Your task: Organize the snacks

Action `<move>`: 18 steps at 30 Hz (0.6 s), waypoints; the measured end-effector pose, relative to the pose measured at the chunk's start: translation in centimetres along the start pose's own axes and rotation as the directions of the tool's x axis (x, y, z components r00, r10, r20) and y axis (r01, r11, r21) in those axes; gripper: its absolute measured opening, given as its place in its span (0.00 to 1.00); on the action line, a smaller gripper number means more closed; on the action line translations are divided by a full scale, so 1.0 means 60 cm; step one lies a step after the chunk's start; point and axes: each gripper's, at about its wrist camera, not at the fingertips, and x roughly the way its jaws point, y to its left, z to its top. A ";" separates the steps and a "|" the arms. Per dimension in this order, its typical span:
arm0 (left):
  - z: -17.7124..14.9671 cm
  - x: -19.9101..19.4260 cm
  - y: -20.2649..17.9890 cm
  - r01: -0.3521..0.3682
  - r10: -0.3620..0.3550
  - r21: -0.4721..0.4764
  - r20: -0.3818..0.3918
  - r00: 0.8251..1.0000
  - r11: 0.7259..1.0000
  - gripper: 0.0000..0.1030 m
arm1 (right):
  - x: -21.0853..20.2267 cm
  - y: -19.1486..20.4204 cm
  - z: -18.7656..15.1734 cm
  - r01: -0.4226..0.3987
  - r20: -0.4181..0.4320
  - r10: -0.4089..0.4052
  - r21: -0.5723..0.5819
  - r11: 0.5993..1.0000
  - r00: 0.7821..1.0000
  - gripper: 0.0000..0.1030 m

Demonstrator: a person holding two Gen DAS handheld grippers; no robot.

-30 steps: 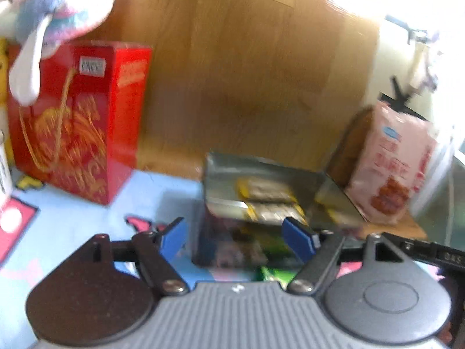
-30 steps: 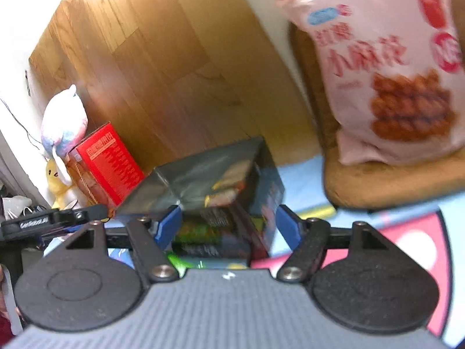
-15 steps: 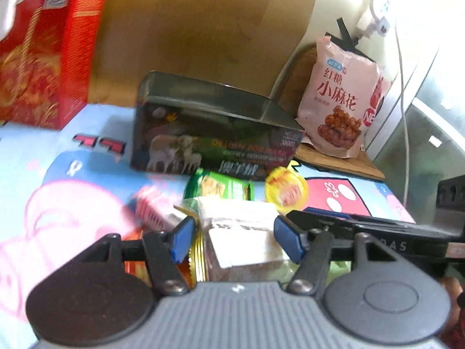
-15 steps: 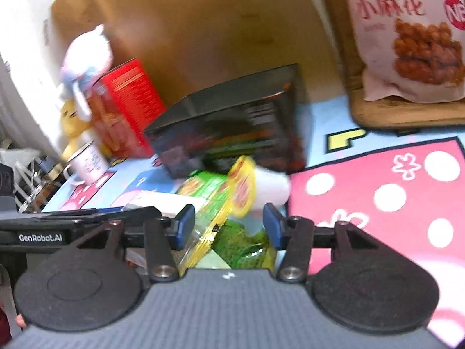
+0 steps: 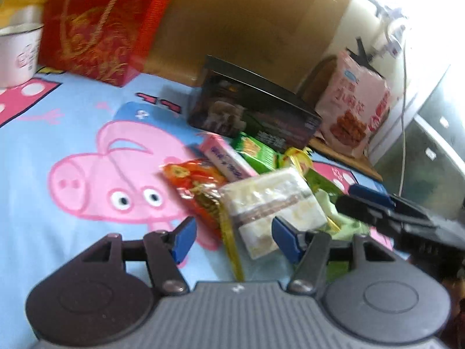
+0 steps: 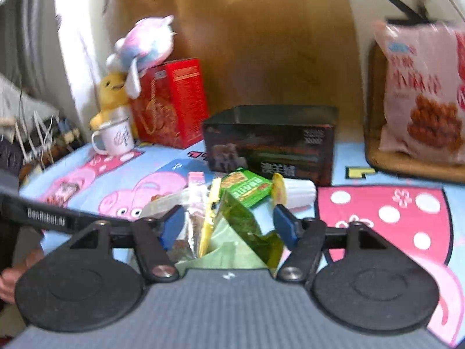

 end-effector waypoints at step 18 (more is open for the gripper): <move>-0.017 -0.006 0.032 0.074 -0.077 -0.097 -0.020 0.997 0.993 0.51 | 0.100 0.030 0.020 -0.130 -0.173 0.136 0.047 0.990 0.975 0.69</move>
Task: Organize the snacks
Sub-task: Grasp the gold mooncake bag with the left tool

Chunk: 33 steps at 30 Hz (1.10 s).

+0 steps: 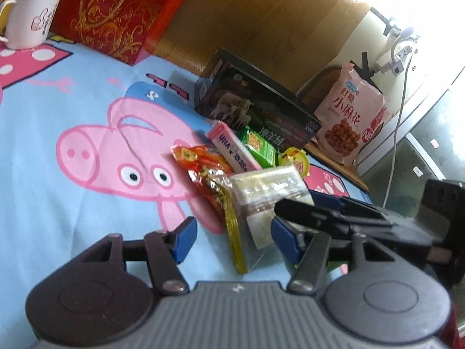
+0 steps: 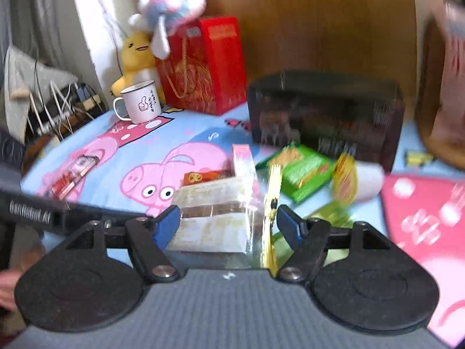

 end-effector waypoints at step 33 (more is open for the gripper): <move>-0.027 -0.140 0.127 -0.018 0.037 -0.159 0.119 0.992 0.987 0.60 | 0.025 0.192 -0.057 -0.163 -0.104 0.143 -0.224 0.961 0.984 0.72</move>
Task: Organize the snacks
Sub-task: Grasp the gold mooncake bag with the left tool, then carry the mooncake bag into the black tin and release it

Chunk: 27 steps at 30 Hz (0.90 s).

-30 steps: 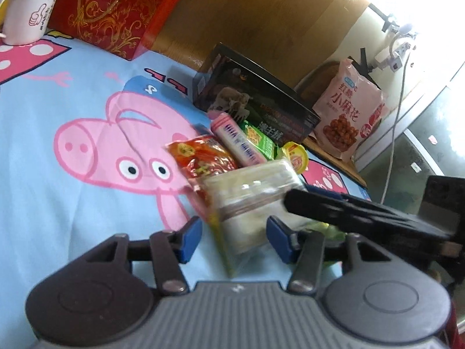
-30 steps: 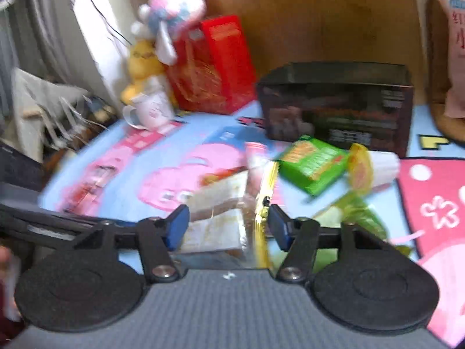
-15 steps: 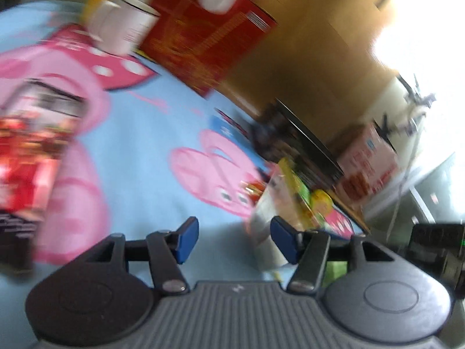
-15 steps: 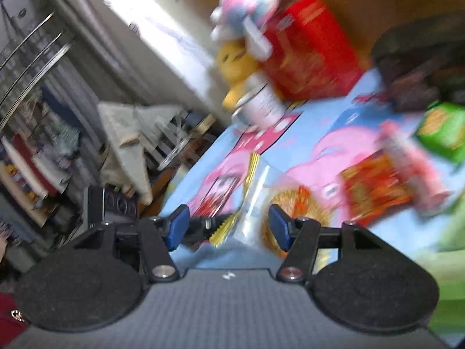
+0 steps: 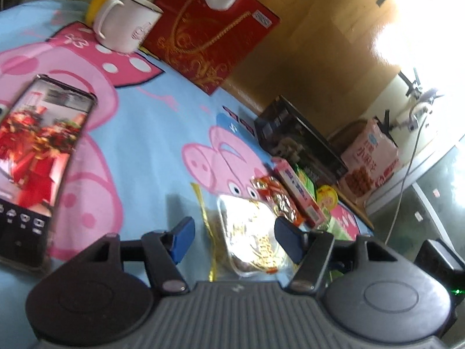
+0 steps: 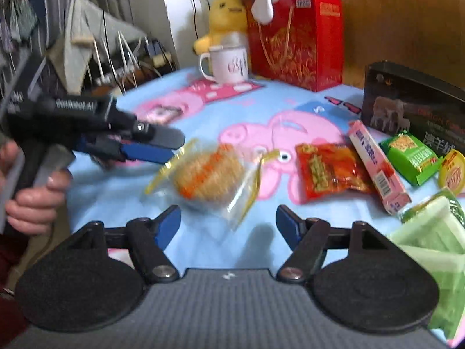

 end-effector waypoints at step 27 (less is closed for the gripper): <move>-0.096 0.170 -0.248 0.163 -0.055 0.374 -0.283 0.957 0.913 0.45 | -0.157 -0.102 -0.126 0.243 0.060 -0.250 0.107 0.964 0.966 0.44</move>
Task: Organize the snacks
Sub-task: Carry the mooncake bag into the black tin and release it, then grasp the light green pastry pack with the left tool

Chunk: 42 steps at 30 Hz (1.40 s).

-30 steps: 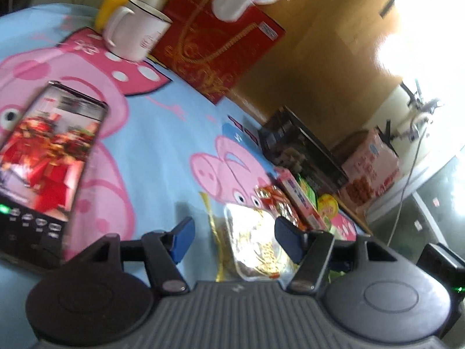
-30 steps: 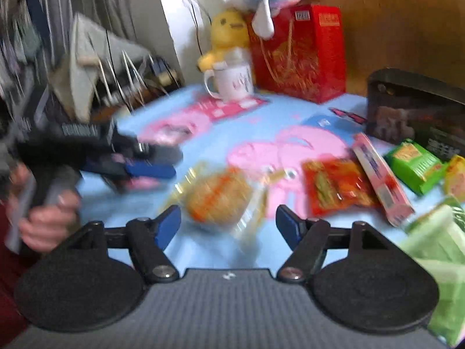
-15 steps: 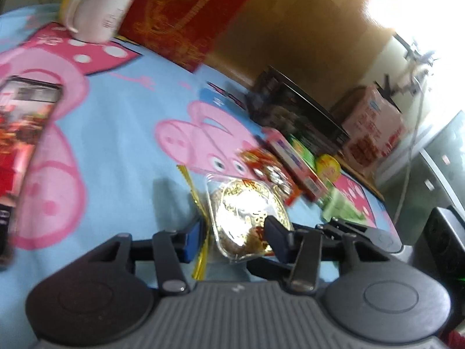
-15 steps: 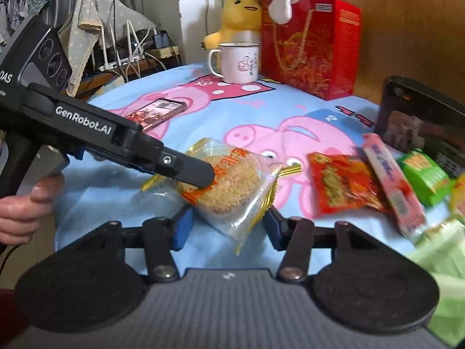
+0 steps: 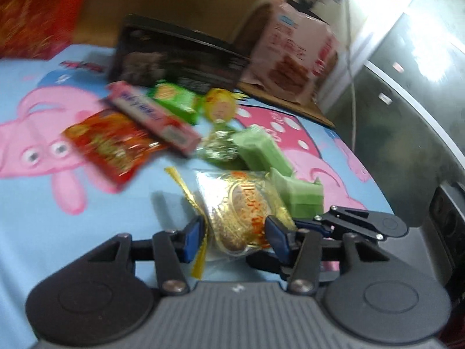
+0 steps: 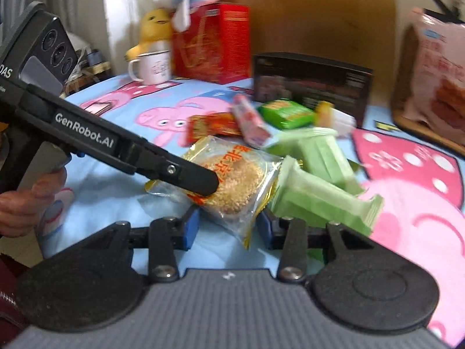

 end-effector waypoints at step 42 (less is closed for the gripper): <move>0.214 0.014 0.065 -0.052 0.054 -0.014 0.169 0.984 0.999 0.48 | 0.005 -0.241 0.124 -0.018 0.196 -0.057 0.358 0.934 0.979 0.54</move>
